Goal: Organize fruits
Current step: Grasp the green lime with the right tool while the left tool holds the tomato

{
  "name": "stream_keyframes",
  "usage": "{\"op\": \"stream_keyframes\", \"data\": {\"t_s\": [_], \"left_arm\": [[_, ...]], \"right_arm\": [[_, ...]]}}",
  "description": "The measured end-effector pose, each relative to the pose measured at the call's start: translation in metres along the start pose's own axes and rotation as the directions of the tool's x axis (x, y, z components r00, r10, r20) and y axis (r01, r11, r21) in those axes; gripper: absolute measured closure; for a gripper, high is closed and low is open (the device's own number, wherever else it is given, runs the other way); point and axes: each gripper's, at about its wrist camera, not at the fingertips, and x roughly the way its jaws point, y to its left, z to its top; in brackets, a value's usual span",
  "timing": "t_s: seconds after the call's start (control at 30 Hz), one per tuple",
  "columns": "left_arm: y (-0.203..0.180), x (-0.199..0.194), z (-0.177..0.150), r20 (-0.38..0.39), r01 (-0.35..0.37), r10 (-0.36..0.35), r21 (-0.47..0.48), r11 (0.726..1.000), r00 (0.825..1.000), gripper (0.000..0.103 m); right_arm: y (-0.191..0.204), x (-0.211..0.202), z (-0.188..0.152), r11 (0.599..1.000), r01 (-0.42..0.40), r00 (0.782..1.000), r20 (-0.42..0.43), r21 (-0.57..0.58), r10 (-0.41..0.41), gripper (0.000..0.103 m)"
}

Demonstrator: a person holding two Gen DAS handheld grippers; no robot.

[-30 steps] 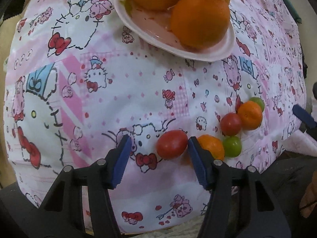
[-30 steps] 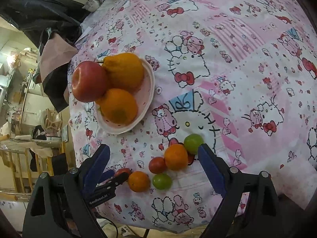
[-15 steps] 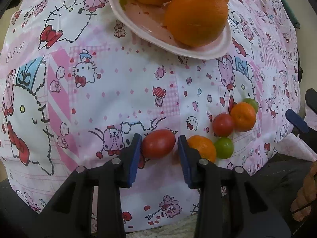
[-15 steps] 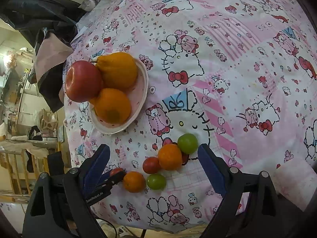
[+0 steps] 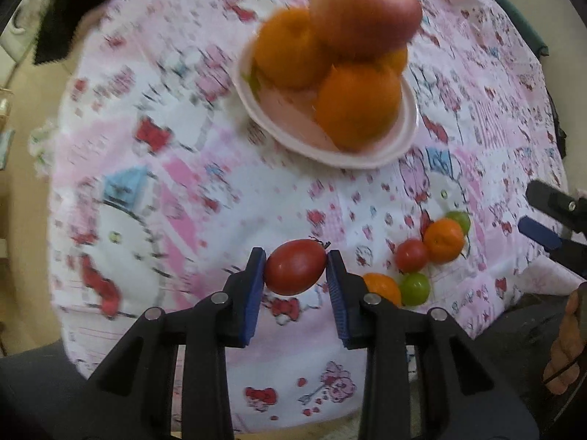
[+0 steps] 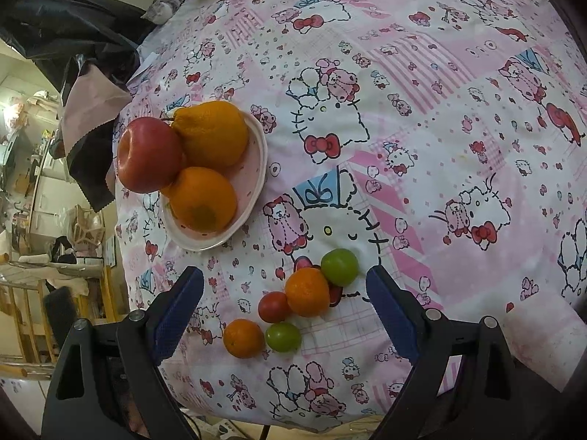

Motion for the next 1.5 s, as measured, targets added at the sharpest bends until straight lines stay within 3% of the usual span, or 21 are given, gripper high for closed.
{"op": "stream_keyframes", "data": {"t_s": [0.2,0.33,0.43,0.57,0.67,0.8,0.9,0.97,1.0,1.03,1.07,1.33,1.5], "left_arm": [[0.019,-0.024,0.007,0.085,-0.029,0.035,-0.065,0.997,0.996,0.074],[0.025,-0.034,0.008,0.120,-0.025,0.036,-0.094,0.995,0.992,0.074],[0.024,-0.035,0.010,0.124,-0.019,0.031,-0.091,0.996,0.992,0.074],[0.018,-0.036,0.012,0.128,-0.013,0.023,-0.076,0.997,0.991,0.074],[0.014,-0.038,0.012,0.135,-0.005,0.014,-0.068,0.998,0.991,0.074],[0.014,-0.041,0.011,0.147,-0.005,0.014,-0.063,0.998,0.989,0.074],[0.016,-0.042,0.012,0.147,-0.008,0.017,-0.066,0.998,0.989,0.074],[0.017,-0.042,0.012,0.147,-0.013,0.023,-0.071,0.997,0.989,0.074],[0.018,-0.042,0.012,0.148,-0.015,0.026,-0.074,0.997,0.989,0.074],[0.020,-0.042,0.012,0.149,-0.017,0.028,-0.077,0.997,0.988,0.074],[0.021,-0.041,0.012,0.149,-0.018,0.030,-0.079,0.997,0.988,0.074],[0.025,-0.040,0.014,0.165,-0.027,0.041,-0.091,0.995,0.985,0.074],[0.024,-0.046,0.012,0.222,-0.006,0.022,-0.074,0.997,0.975,0.074]], "right_arm": [[-0.006,0.003,0.000,0.999,-0.010,1.000,-0.009,0.035,0.011,0.013],[-0.016,0.017,0.004,0.996,-0.005,0.998,-0.061,0.085,0.010,0.033],[-0.022,0.034,0.005,0.994,0.029,0.993,-0.118,0.102,-0.017,0.041],[-0.023,0.049,0.005,0.989,0.126,0.983,-0.145,0.077,-0.114,0.041],[-0.027,0.058,0.007,0.984,0.155,0.977,-0.161,0.086,-0.140,0.041],[-0.035,0.068,0.007,0.982,0.117,0.980,-0.178,0.151,-0.089,0.041],[-0.038,0.078,0.007,0.978,0.134,0.977,-0.188,0.162,-0.102,0.042],[-0.037,0.083,0.006,0.976,0.158,0.973,-0.192,0.152,-0.128,0.047],[-0.037,0.081,0.006,0.976,0.156,0.974,-0.189,0.150,-0.127,0.053],[-0.035,0.081,0.007,0.978,0.150,0.975,-0.188,0.147,-0.121,0.066],[-0.035,0.079,0.007,0.977,0.159,0.974,-0.185,0.139,-0.132,0.069],[-0.032,0.060,0.006,0.985,0.119,0.986,-0.129,0.123,-0.103,0.070],[-0.022,0.036,0.008,0.991,-0.019,0.998,-0.049,0.129,0.025,0.070]]}}
